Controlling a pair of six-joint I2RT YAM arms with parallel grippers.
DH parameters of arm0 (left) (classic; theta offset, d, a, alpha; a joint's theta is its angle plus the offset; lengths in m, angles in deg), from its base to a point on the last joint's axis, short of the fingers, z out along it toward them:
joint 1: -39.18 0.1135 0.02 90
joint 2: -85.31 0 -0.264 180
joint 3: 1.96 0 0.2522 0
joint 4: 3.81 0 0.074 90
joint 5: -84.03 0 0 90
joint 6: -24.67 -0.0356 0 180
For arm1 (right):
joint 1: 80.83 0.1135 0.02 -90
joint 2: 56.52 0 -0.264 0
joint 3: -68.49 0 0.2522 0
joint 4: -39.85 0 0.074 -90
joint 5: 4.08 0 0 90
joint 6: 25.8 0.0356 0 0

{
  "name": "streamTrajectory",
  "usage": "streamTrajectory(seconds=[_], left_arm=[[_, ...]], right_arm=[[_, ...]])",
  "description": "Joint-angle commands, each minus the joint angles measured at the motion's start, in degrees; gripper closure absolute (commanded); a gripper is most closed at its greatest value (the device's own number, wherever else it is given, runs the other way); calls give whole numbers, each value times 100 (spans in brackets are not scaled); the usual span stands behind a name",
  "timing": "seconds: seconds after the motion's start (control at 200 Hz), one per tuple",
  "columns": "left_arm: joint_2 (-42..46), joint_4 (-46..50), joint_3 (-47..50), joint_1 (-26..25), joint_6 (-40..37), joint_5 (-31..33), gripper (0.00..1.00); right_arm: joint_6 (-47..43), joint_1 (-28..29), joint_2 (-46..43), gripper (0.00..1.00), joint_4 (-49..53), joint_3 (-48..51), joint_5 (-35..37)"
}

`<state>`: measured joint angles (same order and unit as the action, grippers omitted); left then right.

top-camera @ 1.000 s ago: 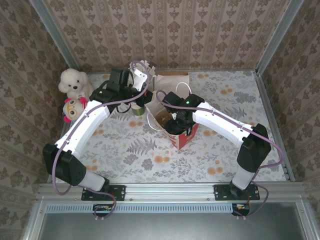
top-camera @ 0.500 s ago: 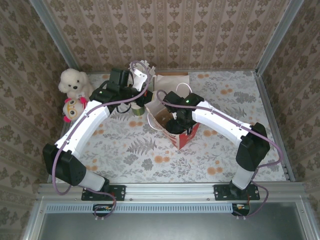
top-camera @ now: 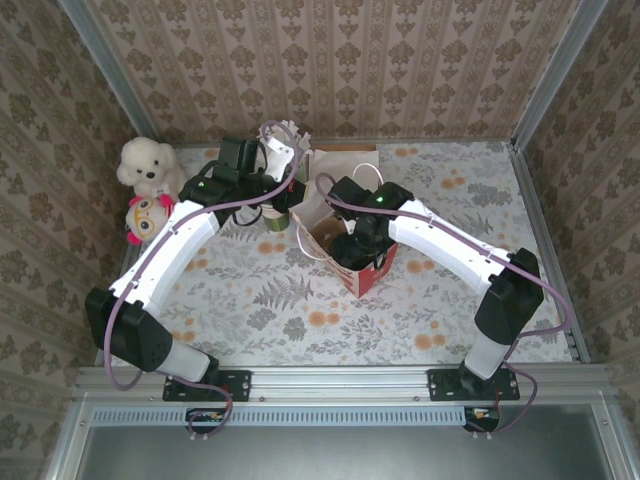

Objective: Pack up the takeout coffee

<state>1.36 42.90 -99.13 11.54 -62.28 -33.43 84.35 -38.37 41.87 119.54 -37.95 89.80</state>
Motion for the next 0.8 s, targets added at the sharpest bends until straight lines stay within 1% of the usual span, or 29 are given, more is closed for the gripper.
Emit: streamTrajectory(seconds=[0.0, 0.3, 0.795], left_arm=[[2, -44, -183, 57, 73, -75, 100], [3, -61, -175, 57, 75, -49, 100], [-33, -43, -195, 58, 69, -24, 100]], right_arm=[[100, -45, -38, 67, 126, -13, 73], [121, -50, 79, 67, 287, -113, 278], [47, -46, 224, 67, 407, -186, 289]])
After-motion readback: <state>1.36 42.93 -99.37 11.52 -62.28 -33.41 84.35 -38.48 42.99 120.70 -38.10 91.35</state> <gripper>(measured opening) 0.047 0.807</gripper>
